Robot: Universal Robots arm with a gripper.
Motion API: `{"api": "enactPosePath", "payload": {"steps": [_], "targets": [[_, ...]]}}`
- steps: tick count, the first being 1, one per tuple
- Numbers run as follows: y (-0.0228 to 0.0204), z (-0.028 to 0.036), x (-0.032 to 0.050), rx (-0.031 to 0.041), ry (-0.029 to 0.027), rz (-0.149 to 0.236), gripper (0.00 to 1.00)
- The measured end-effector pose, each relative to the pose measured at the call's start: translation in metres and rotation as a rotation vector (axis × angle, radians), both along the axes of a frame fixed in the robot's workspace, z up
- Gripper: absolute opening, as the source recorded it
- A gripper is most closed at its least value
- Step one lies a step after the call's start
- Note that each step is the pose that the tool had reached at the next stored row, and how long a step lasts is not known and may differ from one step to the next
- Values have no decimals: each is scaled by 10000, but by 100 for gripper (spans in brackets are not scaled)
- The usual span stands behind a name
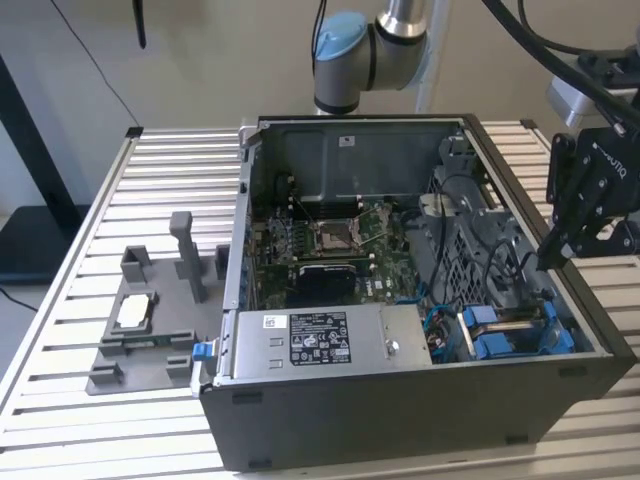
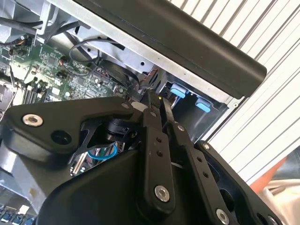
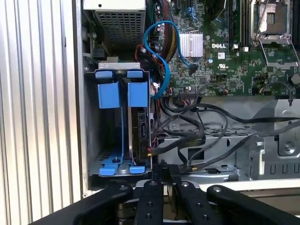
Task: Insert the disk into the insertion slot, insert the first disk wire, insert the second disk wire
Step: 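Insert the second disk wire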
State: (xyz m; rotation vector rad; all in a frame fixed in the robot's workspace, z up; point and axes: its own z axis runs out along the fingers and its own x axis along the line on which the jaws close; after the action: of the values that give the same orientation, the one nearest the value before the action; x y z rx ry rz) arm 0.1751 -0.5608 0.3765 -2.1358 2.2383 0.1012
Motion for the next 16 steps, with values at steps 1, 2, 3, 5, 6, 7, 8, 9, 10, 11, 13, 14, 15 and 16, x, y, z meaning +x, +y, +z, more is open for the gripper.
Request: {"api": "enactPosePath", "payload": {"steps": [1, 2, 3, 5, 6, 7, 8, 9, 10, 11, 13, 14, 15, 16], "targets": [[-1, 0, 0, 7, 0, 0, 18], [0, -1, 0, 13, 0, 0, 18], [0, -1, 0, 15, 0, 0, 18], [0, -1, 0, 15, 0, 0, 18], [0, -1, 0, 16, 0, 1, 16], [0, -1, 0, 15, 0, 1, 16], [0, -1, 0, 16, 0, 0, 16], [0, -1, -1, 16, 0, 0, 16], [0, -1, -1, 16, 0, 0, 16], [0, -1, -1, 15, 0, 0, 16], [4, 1, -2, 18, -1, 0, 16], [11, 8, -4, 15, 0, 0, 16], [18, 16, -8, 16, 0, 0, 16], [27, 26, -11, 15, 0, -1, 16]]}}
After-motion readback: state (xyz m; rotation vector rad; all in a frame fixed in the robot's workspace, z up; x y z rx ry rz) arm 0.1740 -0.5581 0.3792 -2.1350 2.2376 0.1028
